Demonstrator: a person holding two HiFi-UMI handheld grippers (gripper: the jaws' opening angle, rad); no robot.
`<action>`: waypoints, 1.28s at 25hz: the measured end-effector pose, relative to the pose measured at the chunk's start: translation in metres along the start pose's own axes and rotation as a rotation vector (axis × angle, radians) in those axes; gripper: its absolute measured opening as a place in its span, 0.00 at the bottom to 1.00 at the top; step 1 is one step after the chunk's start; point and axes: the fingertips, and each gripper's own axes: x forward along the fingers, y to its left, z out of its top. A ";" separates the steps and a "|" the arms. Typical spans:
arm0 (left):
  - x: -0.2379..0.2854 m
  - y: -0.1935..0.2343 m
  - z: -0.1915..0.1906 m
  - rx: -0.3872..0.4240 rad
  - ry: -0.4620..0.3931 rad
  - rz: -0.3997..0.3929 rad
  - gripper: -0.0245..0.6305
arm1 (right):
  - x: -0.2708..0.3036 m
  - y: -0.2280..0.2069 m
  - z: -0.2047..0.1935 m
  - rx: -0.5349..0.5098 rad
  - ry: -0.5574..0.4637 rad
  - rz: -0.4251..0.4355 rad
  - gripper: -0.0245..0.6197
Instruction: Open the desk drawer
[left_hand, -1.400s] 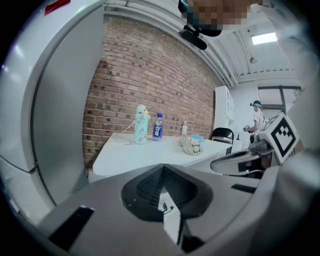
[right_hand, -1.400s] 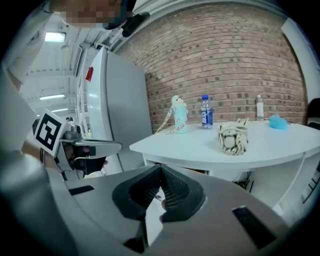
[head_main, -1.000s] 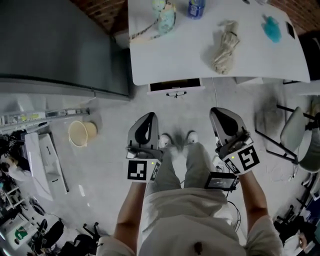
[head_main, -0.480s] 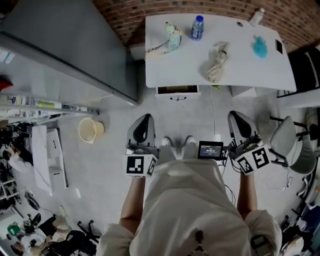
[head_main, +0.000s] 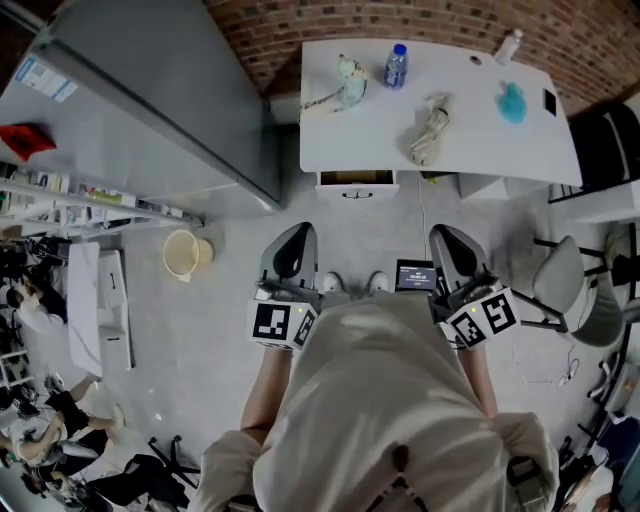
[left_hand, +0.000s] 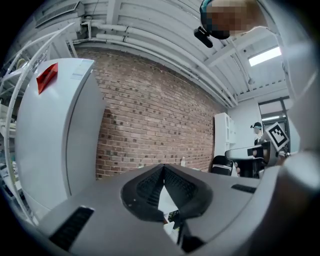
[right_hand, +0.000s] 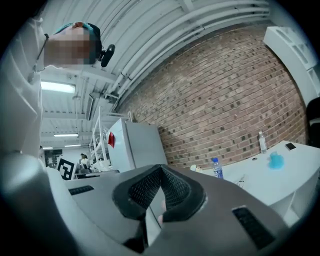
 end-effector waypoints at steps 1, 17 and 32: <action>0.000 -0.001 0.006 0.000 -0.008 -0.001 0.05 | 0.003 0.006 0.004 0.005 -0.008 0.009 0.08; 0.014 -0.008 0.038 0.004 -0.041 -0.089 0.05 | 0.021 0.014 0.024 -0.010 -0.020 -0.025 0.08; 0.012 -0.022 0.023 0.012 -0.016 -0.121 0.05 | 0.010 0.013 0.014 -0.004 -0.003 -0.052 0.08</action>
